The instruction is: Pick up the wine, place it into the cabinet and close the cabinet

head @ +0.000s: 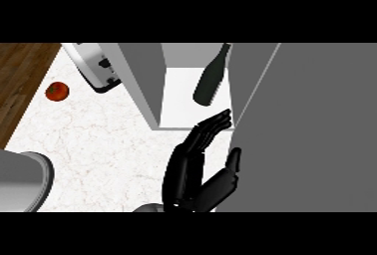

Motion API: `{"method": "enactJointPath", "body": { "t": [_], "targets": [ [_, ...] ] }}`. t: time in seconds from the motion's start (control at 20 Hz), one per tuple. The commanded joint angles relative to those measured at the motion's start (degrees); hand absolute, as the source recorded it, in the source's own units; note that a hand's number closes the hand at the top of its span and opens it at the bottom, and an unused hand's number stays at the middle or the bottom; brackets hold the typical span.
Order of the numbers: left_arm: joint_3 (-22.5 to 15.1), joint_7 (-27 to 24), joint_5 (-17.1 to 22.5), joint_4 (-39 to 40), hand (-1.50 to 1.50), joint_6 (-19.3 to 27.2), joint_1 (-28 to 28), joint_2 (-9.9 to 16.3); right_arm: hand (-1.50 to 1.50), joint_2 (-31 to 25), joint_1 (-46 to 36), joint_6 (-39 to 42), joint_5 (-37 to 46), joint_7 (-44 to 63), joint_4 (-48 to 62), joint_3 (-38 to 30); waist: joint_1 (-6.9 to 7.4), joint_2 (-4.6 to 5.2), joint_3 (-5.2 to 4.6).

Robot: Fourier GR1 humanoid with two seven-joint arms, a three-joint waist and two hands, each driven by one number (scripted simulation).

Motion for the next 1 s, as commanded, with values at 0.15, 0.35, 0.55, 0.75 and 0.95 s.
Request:
{"method": "enactJointPath", "body": {
  "t": [0.15,0.35,0.55,0.75,0.95],
  "targets": [
    [-2.83,0.13,-1.09,-12.70,1.50,-4.87,11.27,7.19,-1.50,-1.44,-0.67,-0.08,-2.10,2.16,-1.67,-2.48,-0.21,0.16,-0.02],
    [-5.14,-2.31,-0.58,-20.45,1.50,-9.49,19.49,14.68,-1.50,1.11,2.58,-0.15,1.71,-0.56,-1.88,3.84,0.08,0.18,-0.04],
    [-1.49,-0.49,1.73,-28.03,1.50,-11.52,21.83,20.97,1.50,-1.19,0.98,5.99,-6.39,-0.48,-1.80,4.79,0.49,0.20,0.00],
    [1.72,-1.81,4.64,-32.31,1.50,-17.62,26.72,28.78,1.50,2.69,-1.16,3.37,-6.46,0.76,-2.36,9.98,0.76,0.10,-0.07],
    [7.53,-6.07,9.26,-31.13,1.50,-23.72,30.42,32.05,1.50,7.36,-3.82,0.79,-7.63,5.73,-2.37,16.54,0.84,-0.07,-0.23]
  ]
}}
